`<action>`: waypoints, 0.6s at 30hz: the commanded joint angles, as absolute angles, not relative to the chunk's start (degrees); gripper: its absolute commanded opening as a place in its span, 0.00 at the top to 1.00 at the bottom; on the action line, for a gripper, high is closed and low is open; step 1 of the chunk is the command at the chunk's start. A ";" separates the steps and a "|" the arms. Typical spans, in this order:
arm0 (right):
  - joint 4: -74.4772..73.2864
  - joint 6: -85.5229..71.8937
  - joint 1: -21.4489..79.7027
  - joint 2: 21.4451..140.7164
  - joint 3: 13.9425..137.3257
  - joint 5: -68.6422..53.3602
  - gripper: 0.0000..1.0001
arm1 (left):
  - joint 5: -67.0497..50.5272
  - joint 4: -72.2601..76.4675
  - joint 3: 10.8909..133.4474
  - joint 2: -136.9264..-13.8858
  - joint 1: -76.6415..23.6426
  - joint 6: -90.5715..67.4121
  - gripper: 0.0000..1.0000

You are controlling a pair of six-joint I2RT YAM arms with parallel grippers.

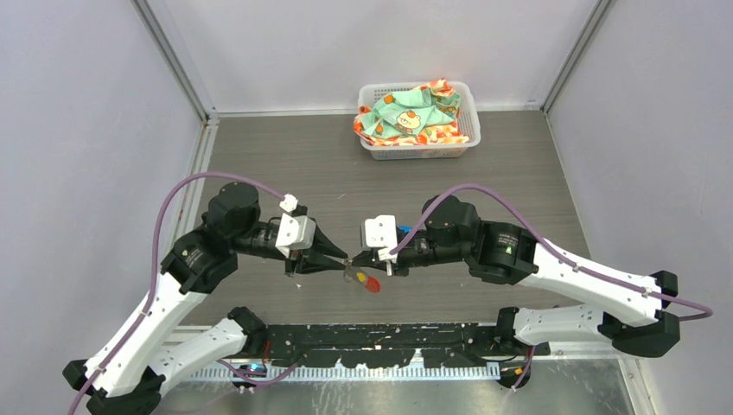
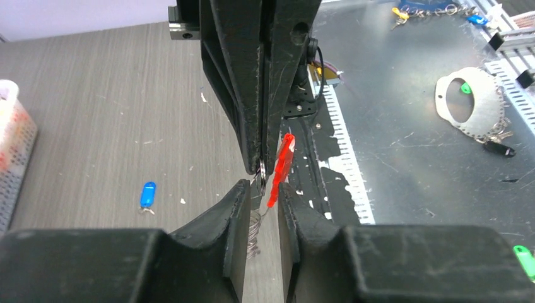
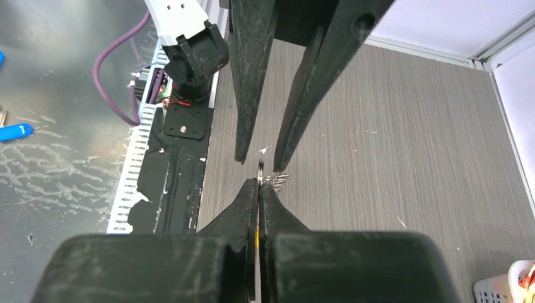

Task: Put the keys on the keyring

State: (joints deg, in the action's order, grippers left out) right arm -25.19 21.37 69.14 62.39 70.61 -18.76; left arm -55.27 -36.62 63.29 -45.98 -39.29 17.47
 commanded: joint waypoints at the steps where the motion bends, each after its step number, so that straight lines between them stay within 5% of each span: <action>1: -22.89 22.31 69.99 62.28 73.45 -16.80 0.99 | -55.53 -36.04 63.97 -44.03 -39.53 20.01 0.78; 6: -23.03 21.47 70.31 63.10 74.40 -16.60 0.99 | -55.72 -36.71 63.71 -43.85 -39.66 20.46 0.78; 12: -17.63 17.52 70.39 62.10 71.35 -16.01 0.99 | -55.56 -40.34 64.83 -44.22 -39.95 22.88 0.64; 18: -5.79 12.49 70.38 58.02 64.27 -16.32 0.99 | -55.63 -40.70 65.49 -43.81 -39.99 22.77 0.76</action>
State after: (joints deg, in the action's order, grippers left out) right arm -16.99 16.29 70.06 60.88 65.56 -16.75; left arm -55.05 -39.92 63.35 -44.23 -39.70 21.82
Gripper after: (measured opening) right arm 0.028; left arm 0.252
